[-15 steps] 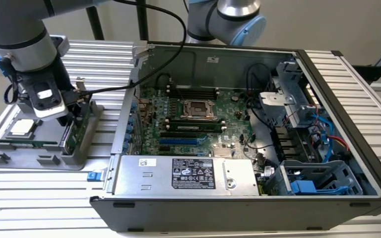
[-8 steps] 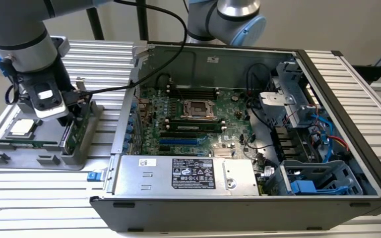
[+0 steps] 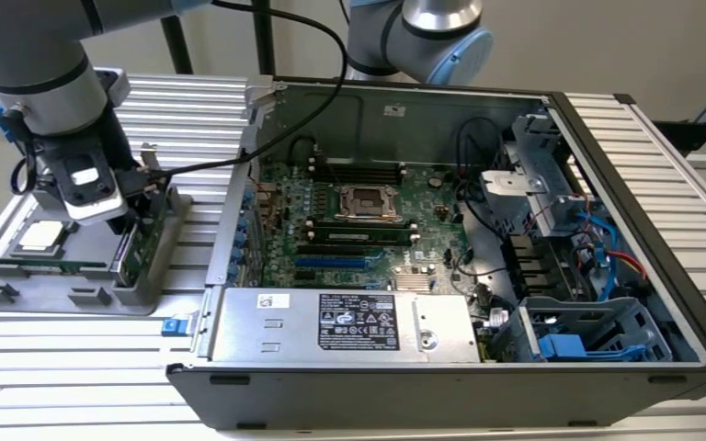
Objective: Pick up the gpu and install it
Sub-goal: 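Pick up the gpu and move the gpu toward the slot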
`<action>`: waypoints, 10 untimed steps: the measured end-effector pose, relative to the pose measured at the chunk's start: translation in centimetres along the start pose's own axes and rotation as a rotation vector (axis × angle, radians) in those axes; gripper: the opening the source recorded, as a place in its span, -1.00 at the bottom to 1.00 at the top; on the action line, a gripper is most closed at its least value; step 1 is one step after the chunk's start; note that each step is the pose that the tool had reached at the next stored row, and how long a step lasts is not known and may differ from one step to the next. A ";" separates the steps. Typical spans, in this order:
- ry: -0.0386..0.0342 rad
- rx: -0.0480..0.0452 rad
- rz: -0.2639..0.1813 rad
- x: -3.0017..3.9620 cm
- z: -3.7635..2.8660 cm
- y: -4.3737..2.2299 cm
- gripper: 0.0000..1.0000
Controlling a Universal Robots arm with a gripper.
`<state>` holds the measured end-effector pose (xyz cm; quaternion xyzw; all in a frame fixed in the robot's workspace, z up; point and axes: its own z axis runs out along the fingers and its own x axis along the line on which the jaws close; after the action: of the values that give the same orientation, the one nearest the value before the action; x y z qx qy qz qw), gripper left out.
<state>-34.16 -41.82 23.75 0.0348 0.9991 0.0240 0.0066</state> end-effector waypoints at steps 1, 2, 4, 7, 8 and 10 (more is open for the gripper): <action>0.0000 0.0000 0.000 0.00 0.02 0.00 1.00; 0.0002 0.0001 0.000 0.00 0.04 0.00 1.00; 0.0003 0.0002 0.000 0.00 0.06 0.00 1.00; 0.0002 0.0001 0.000 0.00 0.07 0.00 1.00; 0.0002 0.0002 0.000 0.00 0.07 0.00 1.00; 0.0002 0.0002 0.000 0.00 0.07 0.00 1.00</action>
<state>-34.16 -41.82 23.67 0.0348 0.9991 0.0239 0.0065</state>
